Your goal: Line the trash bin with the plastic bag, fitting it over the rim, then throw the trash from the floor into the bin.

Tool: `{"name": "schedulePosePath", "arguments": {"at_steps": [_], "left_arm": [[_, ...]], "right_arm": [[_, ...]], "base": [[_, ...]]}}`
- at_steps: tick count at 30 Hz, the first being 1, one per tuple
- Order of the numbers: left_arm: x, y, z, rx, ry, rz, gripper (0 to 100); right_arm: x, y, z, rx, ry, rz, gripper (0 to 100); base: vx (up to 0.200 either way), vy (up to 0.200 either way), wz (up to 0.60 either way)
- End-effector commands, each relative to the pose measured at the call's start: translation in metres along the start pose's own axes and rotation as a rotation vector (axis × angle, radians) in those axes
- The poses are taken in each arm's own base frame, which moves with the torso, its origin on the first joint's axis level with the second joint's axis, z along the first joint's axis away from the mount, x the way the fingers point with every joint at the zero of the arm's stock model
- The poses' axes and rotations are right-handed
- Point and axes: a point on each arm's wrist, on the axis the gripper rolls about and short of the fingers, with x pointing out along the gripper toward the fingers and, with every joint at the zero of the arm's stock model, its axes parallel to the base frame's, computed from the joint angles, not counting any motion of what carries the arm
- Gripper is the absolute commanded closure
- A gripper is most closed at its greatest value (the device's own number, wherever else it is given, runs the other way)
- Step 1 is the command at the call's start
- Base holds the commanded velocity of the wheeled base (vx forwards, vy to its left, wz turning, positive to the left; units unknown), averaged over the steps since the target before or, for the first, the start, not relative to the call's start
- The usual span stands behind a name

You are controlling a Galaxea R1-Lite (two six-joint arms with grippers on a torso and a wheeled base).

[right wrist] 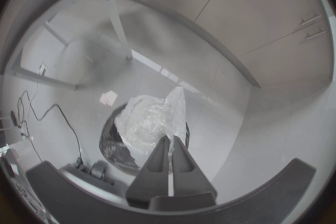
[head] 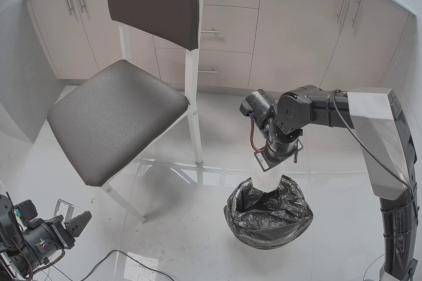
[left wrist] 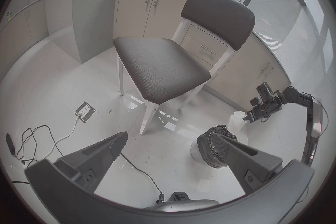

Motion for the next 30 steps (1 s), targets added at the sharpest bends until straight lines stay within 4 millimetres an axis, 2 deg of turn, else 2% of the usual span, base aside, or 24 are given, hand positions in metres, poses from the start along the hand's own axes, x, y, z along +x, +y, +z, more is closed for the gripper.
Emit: {"name": "schedulePosePath", "arguments": {"at_steps": [1,7,13,20,24,25,30], "left_arm": [[0.000,0.000,-0.001,-0.002,0.005,0.002,0],[0.001,0.000,-0.001,0.000,0.009,0.003,0],[0.001,0.000,-0.001,-0.002,0.009,0.003,0],[0.002,0.001,-0.002,-0.004,0.020,0.008,0],[0.002,0.001,-0.003,-0.004,0.029,-0.001,0],[0.002,0.001,-0.003,-0.004,0.030,-0.003,0],[0.002,0.001,-0.004,-0.004,0.036,-0.010,0]], "right_arm": [[0.003,0.004,-0.013,-0.054,0.111,-0.011,100],[0.026,-0.009,-0.020,-0.007,0.201,-0.039,100],[0.039,-0.004,-0.024,-0.005,0.231,-0.045,100],[0.062,0.011,-0.031,-0.007,0.272,-0.049,100],[0.066,0.013,-0.033,-0.014,0.283,-0.049,100],[0.067,0.014,-0.033,-0.016,0.283,-0.050,0],[0.070,0.016,-0.034,-0.010,0.290,-0.051,0]], "base": [[0.000,0.000,0.00],[0.000,0.000,0.00],[0.000,0.000,0.00],[0.000,0.000,0.00],[0.000,0.000,0.00],[0.000,0.000,0.00],[0.000,0.000,0.00]]}}
